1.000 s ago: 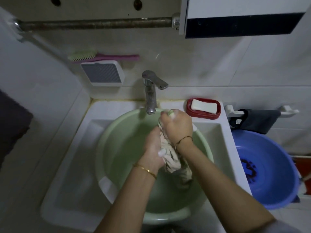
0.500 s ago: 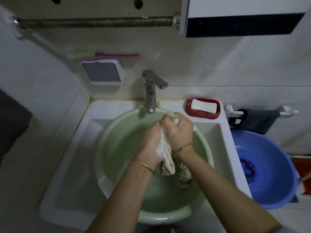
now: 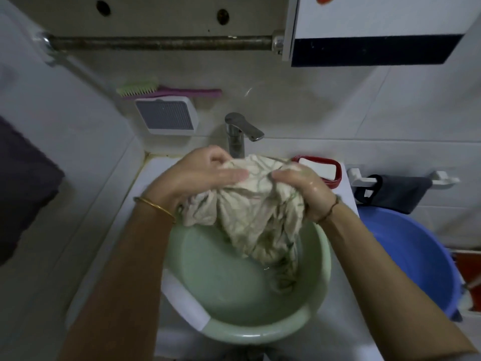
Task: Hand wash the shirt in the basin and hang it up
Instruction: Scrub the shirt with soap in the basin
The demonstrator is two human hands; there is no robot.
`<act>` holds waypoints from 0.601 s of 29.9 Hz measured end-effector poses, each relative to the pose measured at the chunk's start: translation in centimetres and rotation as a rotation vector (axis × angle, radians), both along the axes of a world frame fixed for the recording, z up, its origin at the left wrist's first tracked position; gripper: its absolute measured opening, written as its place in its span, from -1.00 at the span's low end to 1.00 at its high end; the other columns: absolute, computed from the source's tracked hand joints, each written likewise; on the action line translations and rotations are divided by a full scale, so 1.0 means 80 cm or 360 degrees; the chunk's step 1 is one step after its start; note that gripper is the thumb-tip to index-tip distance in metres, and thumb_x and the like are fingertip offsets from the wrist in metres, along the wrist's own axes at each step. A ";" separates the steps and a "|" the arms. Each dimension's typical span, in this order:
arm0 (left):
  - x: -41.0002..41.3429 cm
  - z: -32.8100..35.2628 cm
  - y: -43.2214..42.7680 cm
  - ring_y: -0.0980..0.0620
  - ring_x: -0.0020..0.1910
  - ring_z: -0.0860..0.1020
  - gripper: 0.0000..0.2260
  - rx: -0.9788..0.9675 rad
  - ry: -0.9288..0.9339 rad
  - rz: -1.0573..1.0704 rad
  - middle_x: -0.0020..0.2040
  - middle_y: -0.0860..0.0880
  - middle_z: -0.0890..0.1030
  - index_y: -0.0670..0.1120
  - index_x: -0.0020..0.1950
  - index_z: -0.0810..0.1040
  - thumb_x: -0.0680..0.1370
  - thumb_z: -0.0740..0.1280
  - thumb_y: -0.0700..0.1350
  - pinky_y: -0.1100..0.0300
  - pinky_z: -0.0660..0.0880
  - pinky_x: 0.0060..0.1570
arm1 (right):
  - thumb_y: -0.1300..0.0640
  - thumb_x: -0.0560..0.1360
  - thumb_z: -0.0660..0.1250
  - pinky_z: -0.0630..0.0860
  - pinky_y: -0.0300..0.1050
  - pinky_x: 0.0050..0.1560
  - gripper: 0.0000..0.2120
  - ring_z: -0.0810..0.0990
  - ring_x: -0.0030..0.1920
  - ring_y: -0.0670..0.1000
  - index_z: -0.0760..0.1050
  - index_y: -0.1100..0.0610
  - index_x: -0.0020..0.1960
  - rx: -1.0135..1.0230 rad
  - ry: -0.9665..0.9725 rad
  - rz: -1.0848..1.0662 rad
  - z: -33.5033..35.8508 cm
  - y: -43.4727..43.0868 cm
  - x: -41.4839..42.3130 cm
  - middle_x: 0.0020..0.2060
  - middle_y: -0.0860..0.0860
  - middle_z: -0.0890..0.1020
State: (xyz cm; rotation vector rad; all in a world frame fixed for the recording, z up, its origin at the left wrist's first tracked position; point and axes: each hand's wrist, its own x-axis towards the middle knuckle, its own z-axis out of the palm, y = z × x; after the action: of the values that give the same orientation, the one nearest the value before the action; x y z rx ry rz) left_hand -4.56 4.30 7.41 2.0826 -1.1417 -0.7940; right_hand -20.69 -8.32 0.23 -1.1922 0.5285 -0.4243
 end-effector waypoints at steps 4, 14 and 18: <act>0.013 0.005 0.008 0.08 -0.23 0.51 -0.84 0.0496 -0.0549 -0.0408 -0.20 0.04 0.57 -0.03 -0.13 0.55 0.39 0.48 -0.04 0.32 0.38 -0.31 | 0.24 0.27 0.30 0.52 -0.11 -0.21 -0.87 0.58 -0.28 0.04 0.44 0.18 -0.18 0.0149 -0.0228 -0.0273 0.015 -0.016 -0.001 -0.29 0.10 0.56; -0.032 -0.004 -0.050 0.08 -0.21 0.51 -0.67 -0.0762 0.0770 0.0336 -0.17 -0.04 0.53 -0.14 0.00 0.50 0.25 0.38 -0.27 0.35 0.43 -0.19 | 0.26 0.41 0.36 0.60 0.00 -0.06 -0.66 0.62 -0.09 0.19 0.49 0.32 0.16 0.0223 -0.0113 0.0073 0.040 0.023 0.019 -0.02 0.26 0.61; -0.013 -0.065 -0.020 -0.04 0.04 0.48 -0.33 -0.0613 0.1396 0.0367 0.18 -0.15 0.48 -0.22 0.39 0.32 0.24 0.24 -0.28 0.15 0.43 -0.03 | 0.13 0.59 0.13 0.61 -0.16 -0.37 -0.55 0.67 -0.34 0.02 0.67 0.21 -0.32 0.0583 -0.0258 -0.0091 0.047 0.005 -0.004 -0.36 0.08 0.68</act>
State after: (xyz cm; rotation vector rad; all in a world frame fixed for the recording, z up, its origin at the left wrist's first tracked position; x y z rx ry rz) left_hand -5.57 2.69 2.19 1.2764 -0.4970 -1.1027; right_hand -20.99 -7.89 3.96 -0.7851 0.4765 -0.4471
